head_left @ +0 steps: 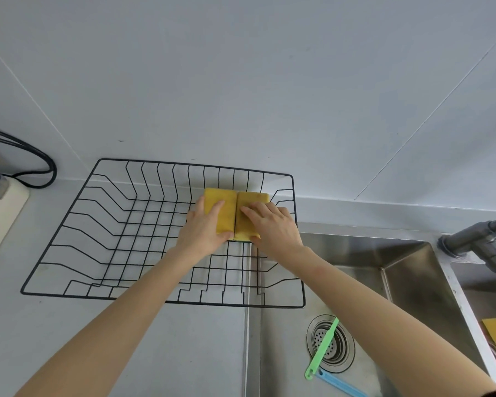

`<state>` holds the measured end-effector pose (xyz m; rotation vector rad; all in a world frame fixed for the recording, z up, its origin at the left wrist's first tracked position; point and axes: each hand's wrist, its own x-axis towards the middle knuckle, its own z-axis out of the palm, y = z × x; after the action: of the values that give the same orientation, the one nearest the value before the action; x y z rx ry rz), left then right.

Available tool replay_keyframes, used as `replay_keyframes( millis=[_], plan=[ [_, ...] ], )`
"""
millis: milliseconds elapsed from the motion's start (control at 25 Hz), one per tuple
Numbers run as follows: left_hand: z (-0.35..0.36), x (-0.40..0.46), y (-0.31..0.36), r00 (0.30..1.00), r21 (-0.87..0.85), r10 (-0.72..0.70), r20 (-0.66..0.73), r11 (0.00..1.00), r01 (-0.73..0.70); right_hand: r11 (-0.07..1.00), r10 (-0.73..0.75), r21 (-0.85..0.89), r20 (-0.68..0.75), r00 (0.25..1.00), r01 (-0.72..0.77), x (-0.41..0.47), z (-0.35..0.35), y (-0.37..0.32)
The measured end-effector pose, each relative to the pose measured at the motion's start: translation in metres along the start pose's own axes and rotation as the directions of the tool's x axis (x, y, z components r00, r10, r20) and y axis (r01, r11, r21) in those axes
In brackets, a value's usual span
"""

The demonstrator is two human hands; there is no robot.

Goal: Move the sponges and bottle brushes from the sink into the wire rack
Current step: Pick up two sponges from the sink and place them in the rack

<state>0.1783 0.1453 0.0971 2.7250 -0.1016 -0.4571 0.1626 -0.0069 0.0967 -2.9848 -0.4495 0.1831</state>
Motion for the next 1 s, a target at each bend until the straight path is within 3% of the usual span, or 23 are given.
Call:
replay_keyframes(
  millis=[200, 440, 600, 1000],
  plan=[
    [0.004, -0.001, 0.009, 0.998, 0.035, -0.019, -0.062, 0.999, 0.022, 1.000, 0.004, -0.021, 0.009, 1.000, -0.003, 0.000, 0.001, 0.000],
    [-0.008, 0.000, 0.002, 0.997, 0.088, -0.005, 0.083, 0.996, -0.002, 0.997, 0.070, 0.025, 0.052, 0.996, -0.071, -0.003, -0.009, -0.006],
    [-0.019, -0.012, 0.008, 0.999, 0.189, 0.040, -0.003, 0.981, -0.039, 0.990, 0.103, 0.097, 0.017, 0.995, -0.104, -0.018, -0.021, -0.005],
    [-0.037, -0.078, 0.051, 0.995, 0.233, 0.099, -0.006, 0.968, -0.094, 0.970, 0.175, 0.177, -0.039, 0.984, -0.166, -0.098, -0.057, 0.007]
  ],
)
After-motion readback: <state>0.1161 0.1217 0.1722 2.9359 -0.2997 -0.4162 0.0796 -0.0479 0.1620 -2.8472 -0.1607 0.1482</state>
